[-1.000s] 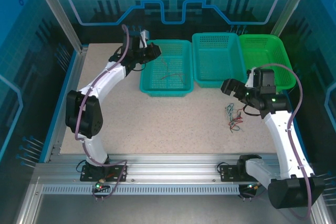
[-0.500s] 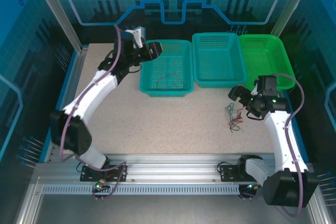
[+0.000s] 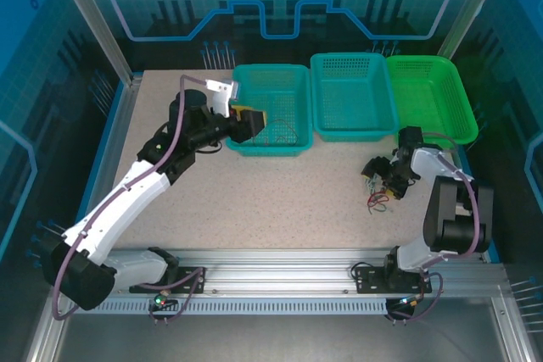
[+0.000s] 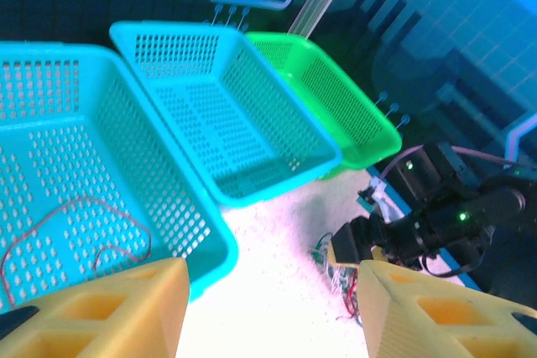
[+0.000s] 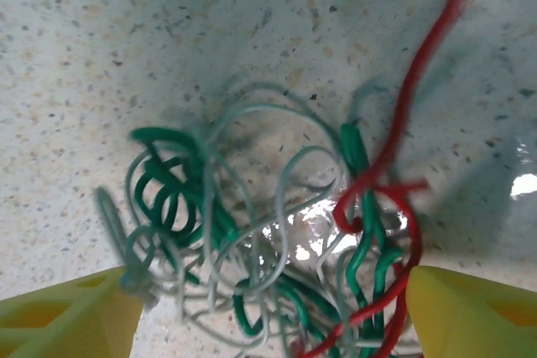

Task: Untangle the cables

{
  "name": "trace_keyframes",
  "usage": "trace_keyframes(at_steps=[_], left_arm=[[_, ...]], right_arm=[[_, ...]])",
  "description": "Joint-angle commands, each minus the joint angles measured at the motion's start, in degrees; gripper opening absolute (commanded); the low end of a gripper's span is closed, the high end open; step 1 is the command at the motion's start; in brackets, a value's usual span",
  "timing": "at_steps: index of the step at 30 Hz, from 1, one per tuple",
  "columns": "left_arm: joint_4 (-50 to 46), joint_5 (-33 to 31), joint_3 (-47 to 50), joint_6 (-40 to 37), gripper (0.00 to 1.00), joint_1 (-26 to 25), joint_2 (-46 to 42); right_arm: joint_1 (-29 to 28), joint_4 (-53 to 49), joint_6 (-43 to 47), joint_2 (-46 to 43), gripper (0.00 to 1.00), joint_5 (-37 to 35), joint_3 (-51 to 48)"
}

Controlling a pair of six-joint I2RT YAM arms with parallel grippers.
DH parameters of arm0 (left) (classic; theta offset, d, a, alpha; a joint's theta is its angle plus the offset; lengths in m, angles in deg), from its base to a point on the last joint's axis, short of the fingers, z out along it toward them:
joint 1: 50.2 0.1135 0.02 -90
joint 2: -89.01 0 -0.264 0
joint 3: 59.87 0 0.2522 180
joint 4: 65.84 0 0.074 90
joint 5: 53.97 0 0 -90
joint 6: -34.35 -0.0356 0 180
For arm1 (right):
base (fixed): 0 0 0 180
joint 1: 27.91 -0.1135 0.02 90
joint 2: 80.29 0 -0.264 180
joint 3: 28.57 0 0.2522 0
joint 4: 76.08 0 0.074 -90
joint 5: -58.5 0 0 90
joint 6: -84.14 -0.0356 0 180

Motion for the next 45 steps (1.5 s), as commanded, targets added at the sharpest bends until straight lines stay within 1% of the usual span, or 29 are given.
trace_keyframes(at_steps=[1,3,4,5,6,7,8,9,10,11,14,17,20,22,25,28,30,34,37,39,41,43,45], left_arm=[[-0.42,0.51,0.17,-2.11,0.57,-0.54,-0.09],[-0.44,-0.10,-0.45,-2.18,0.58,-0.63,0.41],[-0.79,-0.76,-0.93,-2.20,0.60,-0.62,0.71],[-1.18,-1.42,-1.45,-2.29,0.61,-0.63,1.05],[-1.78,-2.33,-2.04,-2.42,0.61,-0.61,1.37],[-2.50,-3.11,-2.70,-2.53,0.62,-0.59,1.65],[-2.94,-3.60,-3.13,-2.77,0.62,-0.58,1.77],[-3.34,-3.96,-3.45,-2.99,0.63,-0.58,1.88],[-3.61,-4.34,-3.76,-3.08,0.64,-0.56,1.87],[-3.85,-4.60,-3.99,-2.98,0.64,-0.55,1.85],[-5.93,-5.87,-5.45,-1.52,0.69,-0.46,2.18],[-10.15,-6.57,-8.29,1.03,0.72,-0.20,3.52],[-14.25,-4.52,-11.35,3.48,0.73,-0.01,5.51],[-14.74,-0.34,-12.66,5.63,0.73,-0.02,6.99],[-11.27,7.52,-12.56,10.58,0.73,-0.14,8.90],[-5.72,12.57,-10.50,15.89,0.73,-0.89,11.09],[-3.30,13.18,-9.28,18.18,0.73,-1.82,12.93],[-1.59,12.01,-8.77,21.60,0.73,-3.64,17.28],[3.47,13.63,-8.45,23.32,0.69,-5.23,20.04],[4.50,14.36,-9.25,23.33,0.66,-6.17,22.04],[4.17,13.93,-9.85,23.75,0.61,-6.47,23.64],[5.43,14.10,-9.79,24.66,0.48,-6.52,24.66],[6.71,14.82,-9.68,25.29,0.41,-6.57,25.37]], right_arm=[[-1.13,1.57,-0.60,2.50,0.82,-0.12,-0.18],[-1.27,2.58,-1.38,2.70,0.77,-1.32,-0.96],[-1.30,2.95,-1.43,2.42,0.71,-1.86,-1.34],[-1.35,3.04,-1.31,2.10,0.68,-2.43,-1.35],[-1.37,2.89,-0.51,1.68,0.56,-2.64,-1.29],[-1.42,2.45,0.32,1.09,0.40,-3.05,-0.89],[-1.63,1.84,0.95,0.34,0.27,-3.79,-0.51],[-1.76,1.07,1.56,-0.95,0.16,-4.61,0.06],[-2.09,0.13,2.34,-2.46,0.07,-5.48,0.52],[-2.71,-0.72,2.84,-3.83,0.01,-6.69,0.51],[-6.64,-2.89,5.55,-9.55,0.00,-10.92,3.90],[-12.09,-3.18,9.56,-15.05,0.00,-11.70,6.04],[-20.00,-0.10,14.67,-20.37,0.00,-13.32,6.85],[-26.57,3.71,19.71,-23.51,0.00,-14.66,6.33],[-34.26,10.74,27.73,-26.41,0.00,-15.47,4.01],[-39.13,15.59,34.19,-27.25,0.00,-13.14,2.12],[-41.26,16.99,36.54,-26.93,0.00,-11.25,1.88],[-43.43,17.65,35.04,-24.78,0.00,-12.44,3.02],[-43.77,17.13,33.32,-23.39,0.00,-12.45,4.35],[-43.86,16.91,32.89,-23.01,0.00,-11.95,4.81],[-43.87,17.17,32.67,-22.92,0.00,-10.95,4.84],[-43.87,17.35,32.45,-22.92,0.00,-10.48,4.73],[-43.87,17.39,31.99,-22.84,0.00,-11.25,4.61]])
